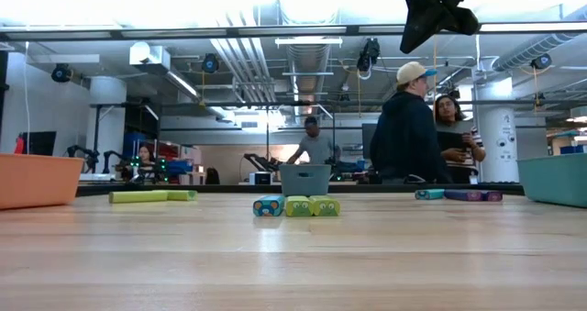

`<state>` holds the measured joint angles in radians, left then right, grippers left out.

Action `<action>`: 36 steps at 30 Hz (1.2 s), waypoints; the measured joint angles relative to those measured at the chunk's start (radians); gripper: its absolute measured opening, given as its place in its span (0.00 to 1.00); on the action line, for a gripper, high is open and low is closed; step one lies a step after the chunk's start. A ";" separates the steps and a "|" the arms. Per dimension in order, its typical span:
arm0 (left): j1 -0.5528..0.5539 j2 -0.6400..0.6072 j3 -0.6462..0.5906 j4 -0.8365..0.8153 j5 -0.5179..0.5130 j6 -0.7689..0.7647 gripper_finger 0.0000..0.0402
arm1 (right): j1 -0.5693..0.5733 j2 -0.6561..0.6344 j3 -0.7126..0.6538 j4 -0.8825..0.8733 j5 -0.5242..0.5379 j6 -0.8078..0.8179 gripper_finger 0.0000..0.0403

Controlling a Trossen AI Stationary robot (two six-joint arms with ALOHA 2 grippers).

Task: Sort blocks
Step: Put the violet block into the orange bin

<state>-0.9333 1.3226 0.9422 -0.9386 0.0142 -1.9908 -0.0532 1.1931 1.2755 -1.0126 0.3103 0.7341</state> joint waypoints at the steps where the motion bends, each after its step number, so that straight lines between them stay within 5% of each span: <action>1: 0.000 0.000 -0.006 0.004 -0.002 -0.035 0.00 | 0.000 0.000 0.000 0.000 0.000 0.000 0.03; 12: 0.012 0.001 -0.039 0.041 0.001 -0.285 0.12 | 0.000 0.000 0.000 0.001 0.004 -0.002 0.03; 25: 0.052 0.058 -0.055 0.054 -0.030 -0.280 0.37 | 0.000 0.000 0.000 0.001 0.005 0.006 0.03; 36: 0.058 0.221 -0.054 0.194 -0.024 -0.296 0.44 | 0.000 0.000 0.000 0.001 0.005 0.009 0.03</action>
<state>-0.8753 1.5436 0.8884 -0.7450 -0.0097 -2.2871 -0.0532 1.1931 1.2755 -1.0115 0.3153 0.7431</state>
